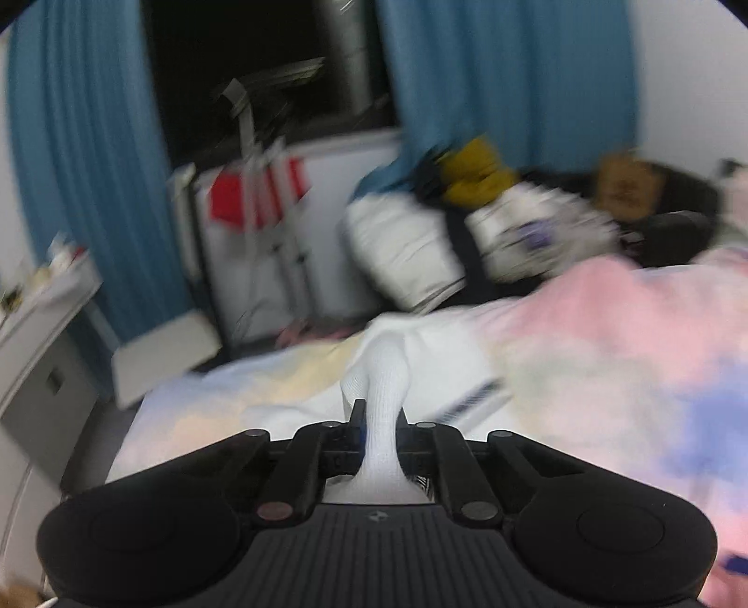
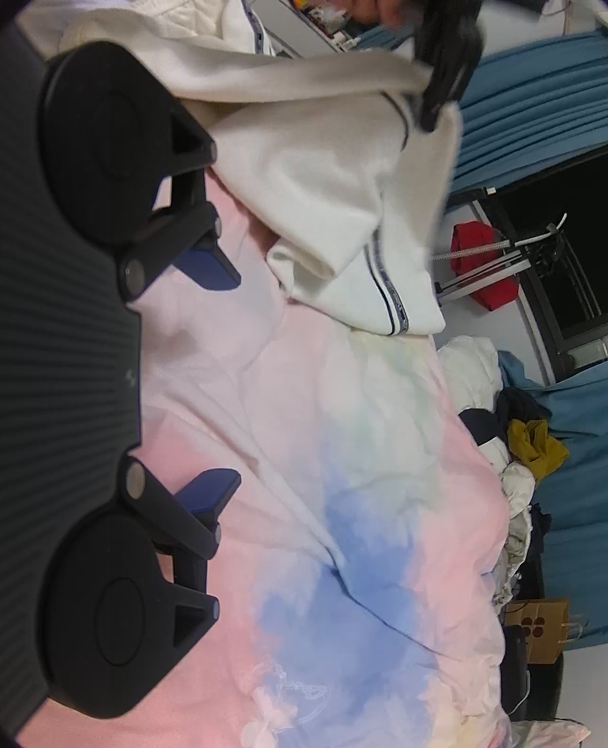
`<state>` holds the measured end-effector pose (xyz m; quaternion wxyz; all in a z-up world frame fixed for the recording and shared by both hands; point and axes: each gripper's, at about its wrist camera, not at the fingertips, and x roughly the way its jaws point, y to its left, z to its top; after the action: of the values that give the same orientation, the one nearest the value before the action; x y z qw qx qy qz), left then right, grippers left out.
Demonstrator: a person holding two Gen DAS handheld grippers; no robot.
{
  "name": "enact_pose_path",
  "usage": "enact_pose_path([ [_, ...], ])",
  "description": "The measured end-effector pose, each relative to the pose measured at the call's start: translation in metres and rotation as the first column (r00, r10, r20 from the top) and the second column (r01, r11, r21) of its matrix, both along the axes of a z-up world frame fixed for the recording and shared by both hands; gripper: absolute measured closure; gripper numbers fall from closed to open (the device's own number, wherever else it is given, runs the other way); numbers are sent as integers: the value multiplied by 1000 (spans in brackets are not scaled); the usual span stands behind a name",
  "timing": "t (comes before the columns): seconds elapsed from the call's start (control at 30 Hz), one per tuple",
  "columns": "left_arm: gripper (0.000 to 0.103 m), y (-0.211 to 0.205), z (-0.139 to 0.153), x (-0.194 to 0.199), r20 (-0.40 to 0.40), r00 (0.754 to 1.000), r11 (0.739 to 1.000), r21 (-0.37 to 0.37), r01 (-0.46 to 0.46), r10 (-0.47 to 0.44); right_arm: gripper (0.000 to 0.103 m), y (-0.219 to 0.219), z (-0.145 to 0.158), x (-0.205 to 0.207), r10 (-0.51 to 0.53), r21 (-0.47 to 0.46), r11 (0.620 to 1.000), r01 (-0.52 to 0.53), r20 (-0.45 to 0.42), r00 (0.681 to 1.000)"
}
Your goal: Fold clothes
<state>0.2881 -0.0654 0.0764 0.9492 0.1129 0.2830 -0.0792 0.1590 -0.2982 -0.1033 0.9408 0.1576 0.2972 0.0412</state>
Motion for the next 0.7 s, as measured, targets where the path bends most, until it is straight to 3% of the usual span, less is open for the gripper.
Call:
enact_pose_path([
  [0.17,97,-19,5,-117,56,984,982,-79,174,-170,18,-6,17,-15,-14,14,1000,14,46,999],
  [0.33,97,-36,-60,-201,56,960,957,-86,278,-274,18,-33,38,-43,-80,145,987,67,84,993],
  [0.43,97,-30,-111,-215,-46,973,945,-252,207,-225,18,-40,43,-55,-67,217,975,47,87,994],
  [0.5,97,-21,-130,-214,-87,980,933,-331,142,-180,18,-38,44,-60,-37,249,968,14,90,995],
  [0.6,97,-14,-137,-210,-83,984,923,-368,116,-157,17,-27,55,-56,24,250,967,-49,102,994],
  [0.7,96,-11,-137,-202,-75,983,918,-377,126,-165,17,-4,78,-29,107,179,975,-132,143,984],
])
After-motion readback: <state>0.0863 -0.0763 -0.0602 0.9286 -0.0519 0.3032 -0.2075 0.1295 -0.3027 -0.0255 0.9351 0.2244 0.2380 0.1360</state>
